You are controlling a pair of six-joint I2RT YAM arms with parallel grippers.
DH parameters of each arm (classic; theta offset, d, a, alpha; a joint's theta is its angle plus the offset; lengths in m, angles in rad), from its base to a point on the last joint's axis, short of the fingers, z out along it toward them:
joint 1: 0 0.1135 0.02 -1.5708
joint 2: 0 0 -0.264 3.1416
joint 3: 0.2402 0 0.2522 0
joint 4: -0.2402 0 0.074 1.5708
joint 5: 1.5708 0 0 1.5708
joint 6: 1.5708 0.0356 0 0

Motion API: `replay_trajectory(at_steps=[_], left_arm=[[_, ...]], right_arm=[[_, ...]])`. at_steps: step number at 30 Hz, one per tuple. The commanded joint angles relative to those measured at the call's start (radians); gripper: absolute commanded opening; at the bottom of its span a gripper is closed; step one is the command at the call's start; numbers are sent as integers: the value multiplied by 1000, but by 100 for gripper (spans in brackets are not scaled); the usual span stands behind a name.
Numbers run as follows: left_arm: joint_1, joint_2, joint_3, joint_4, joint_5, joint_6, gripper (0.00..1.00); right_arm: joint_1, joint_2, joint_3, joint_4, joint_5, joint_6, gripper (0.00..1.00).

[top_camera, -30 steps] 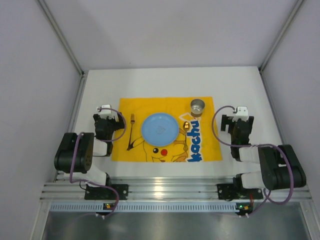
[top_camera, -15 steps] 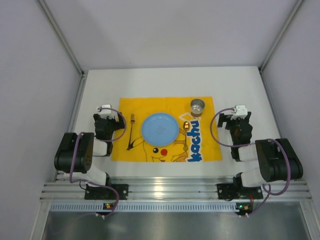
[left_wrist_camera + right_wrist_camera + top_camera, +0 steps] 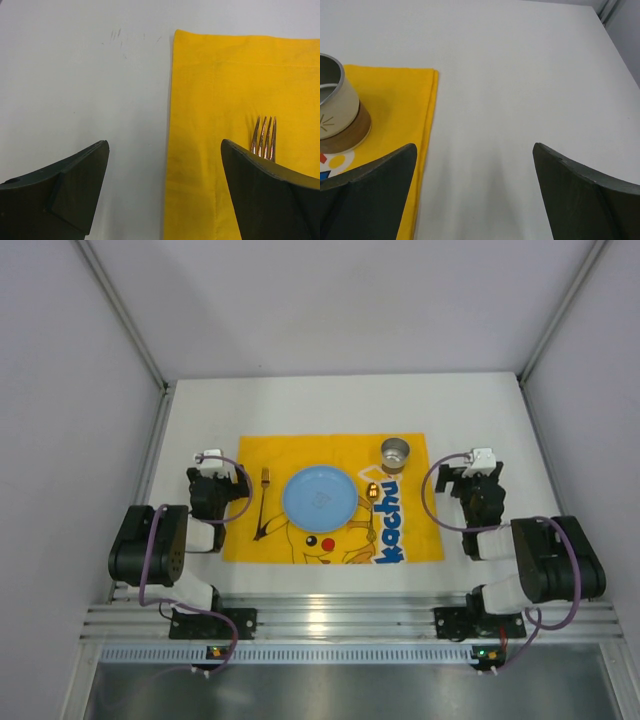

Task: Set the dinner table for one person

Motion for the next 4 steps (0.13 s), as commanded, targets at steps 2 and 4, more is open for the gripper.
replay_trajectory(at_steps=[2,4], left_arm=[[4,0,22,59,21,6,99],[4,-2,22,58,21,6,99]], right_arm=[[-44,6,64,-3,2,53,100],[-44,6,62,0,2,52,100]])
